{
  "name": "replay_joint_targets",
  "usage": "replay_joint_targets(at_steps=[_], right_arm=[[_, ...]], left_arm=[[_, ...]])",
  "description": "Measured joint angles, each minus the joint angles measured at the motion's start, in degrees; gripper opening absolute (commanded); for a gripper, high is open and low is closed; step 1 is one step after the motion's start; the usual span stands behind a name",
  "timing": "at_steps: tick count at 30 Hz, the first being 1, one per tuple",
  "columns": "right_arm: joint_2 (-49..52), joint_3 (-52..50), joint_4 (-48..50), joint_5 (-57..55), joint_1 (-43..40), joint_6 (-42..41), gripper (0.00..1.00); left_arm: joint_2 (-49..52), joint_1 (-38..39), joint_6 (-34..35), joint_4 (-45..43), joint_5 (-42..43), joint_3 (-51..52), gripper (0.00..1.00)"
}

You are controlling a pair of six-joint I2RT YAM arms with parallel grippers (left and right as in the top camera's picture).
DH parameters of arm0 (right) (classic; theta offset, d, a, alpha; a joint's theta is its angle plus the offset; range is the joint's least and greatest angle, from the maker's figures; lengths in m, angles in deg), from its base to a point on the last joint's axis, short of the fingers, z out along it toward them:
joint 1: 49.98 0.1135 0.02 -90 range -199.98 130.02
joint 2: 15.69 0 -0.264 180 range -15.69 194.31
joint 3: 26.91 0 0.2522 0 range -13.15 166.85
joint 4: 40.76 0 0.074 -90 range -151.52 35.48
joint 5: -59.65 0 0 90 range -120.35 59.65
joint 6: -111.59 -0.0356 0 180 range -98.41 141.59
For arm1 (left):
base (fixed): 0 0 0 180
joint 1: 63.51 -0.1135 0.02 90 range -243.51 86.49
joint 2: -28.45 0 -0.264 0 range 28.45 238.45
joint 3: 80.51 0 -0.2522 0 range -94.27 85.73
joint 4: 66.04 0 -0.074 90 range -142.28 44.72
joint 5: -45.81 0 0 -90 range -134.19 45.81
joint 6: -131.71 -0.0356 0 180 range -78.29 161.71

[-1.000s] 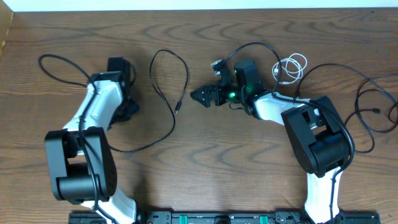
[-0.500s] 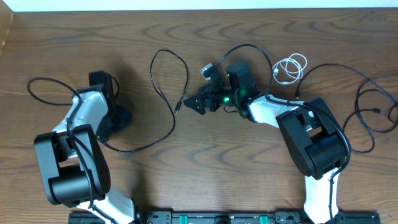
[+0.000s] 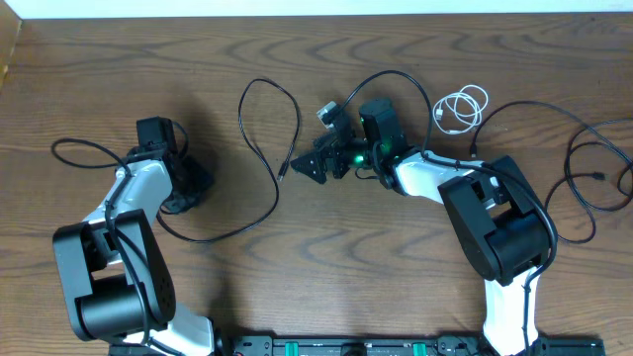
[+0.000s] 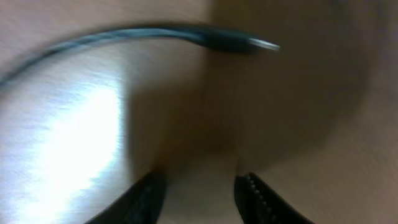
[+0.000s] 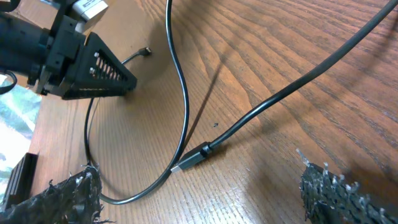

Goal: Untangle cables

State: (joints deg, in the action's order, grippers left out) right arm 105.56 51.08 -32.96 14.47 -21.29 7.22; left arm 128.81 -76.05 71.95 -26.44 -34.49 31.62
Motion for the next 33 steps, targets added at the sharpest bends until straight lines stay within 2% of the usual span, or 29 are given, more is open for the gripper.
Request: replay_joint_targets(at_steps=[4, 12, 14, 16, 19, 23, 27, 33], right_arm=[[0.0, 0.0, 0.1, 0.0, 0.0, 0.0, 0.99], [0.0, 0.0, 0.1, 0.0, 0.0, 0.0, 0.99], [0.0, 0.0, 0.1, 0.0, 0.0, 0.0, 0.99], [0.0, 0.0, 0.0, 0.0, 0.0, 0.0, 0.99], [0.0, 0.0, -0.8, 0.0, 0.0, 0.0, 0.99], [0.0, 0.0, -1.4, -0.1, 0.0, 0.8, 0.99], [0.0, 0.0, -1.4, -0.3, 0.0, 1.2, 0.99], [0.0, 0.0, -1.3, -0.5, 0.0, 1.4, 0.99]], left_arm=[[0.6, 0.0, -1.3, -1.4, 8.7, 0.4, 0.23], [1.2, 0.3, -1.8, -1.9, 15.5, 1.0, 0.24], [1.2, 0.6, -1.8, -1.9, 15.9, 1.0, 0.37], [1.2, 0.7, -2.2, -1.4, 17.0, 0.7, 0.46], [1.3, 0.2, -3.3, 4.3, 17.9, -1.2, 0.50], [1.4, -3.3, -3.7, 11.2, 18.1, -5.4, 0.65], [0.5, -6.7, -3.9, 15.5, 17.8, -8.3, 0.65], [0.2, -8.8, -4.0, 21.2, 10.8, -8.4, 0.66]])
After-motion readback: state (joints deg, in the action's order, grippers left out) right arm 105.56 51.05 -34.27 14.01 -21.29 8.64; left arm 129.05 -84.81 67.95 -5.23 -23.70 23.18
